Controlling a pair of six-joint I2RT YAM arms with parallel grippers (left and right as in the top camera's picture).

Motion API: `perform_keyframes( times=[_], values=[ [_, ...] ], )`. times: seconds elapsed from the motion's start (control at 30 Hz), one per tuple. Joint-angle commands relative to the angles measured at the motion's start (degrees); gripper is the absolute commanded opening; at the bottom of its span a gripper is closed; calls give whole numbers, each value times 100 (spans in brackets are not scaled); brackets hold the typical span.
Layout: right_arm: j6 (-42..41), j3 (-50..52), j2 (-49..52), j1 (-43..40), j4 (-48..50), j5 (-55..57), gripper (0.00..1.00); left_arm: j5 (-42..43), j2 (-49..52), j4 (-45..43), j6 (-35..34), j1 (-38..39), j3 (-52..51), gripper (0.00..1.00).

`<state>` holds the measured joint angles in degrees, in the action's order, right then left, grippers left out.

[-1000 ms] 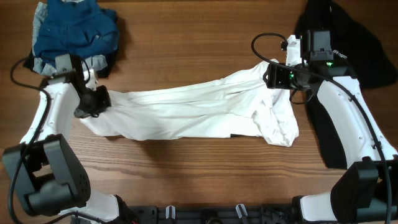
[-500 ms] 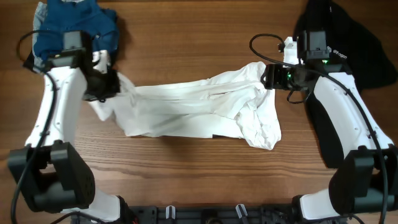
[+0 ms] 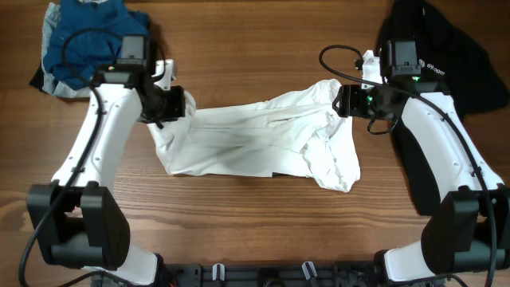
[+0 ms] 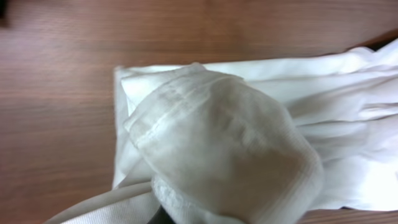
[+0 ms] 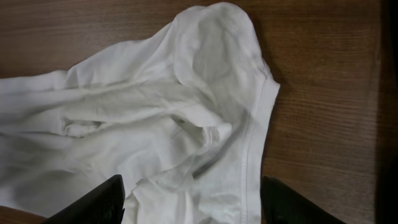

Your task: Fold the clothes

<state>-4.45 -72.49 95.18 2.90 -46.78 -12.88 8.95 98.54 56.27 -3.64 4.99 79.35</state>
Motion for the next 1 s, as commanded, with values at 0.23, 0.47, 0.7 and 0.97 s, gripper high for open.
perform_keyframes(
  times=[0.23,0.47,0.7,0.97],
  values=[
    [2,-90,46,13,-50,127,71,219,382,-81,-804,907,48,4],
    [0,-87,46,13,-42,127,71,369,627,-227,-1038,1272,48,4],
    [-2,-90,48,13,-42,125,71,367,627,-358,-1185,1506,48,4],
    [0,-90,46,13,-42,125,71,413,704,-356,-1180,1517,48,60]
  ],
)
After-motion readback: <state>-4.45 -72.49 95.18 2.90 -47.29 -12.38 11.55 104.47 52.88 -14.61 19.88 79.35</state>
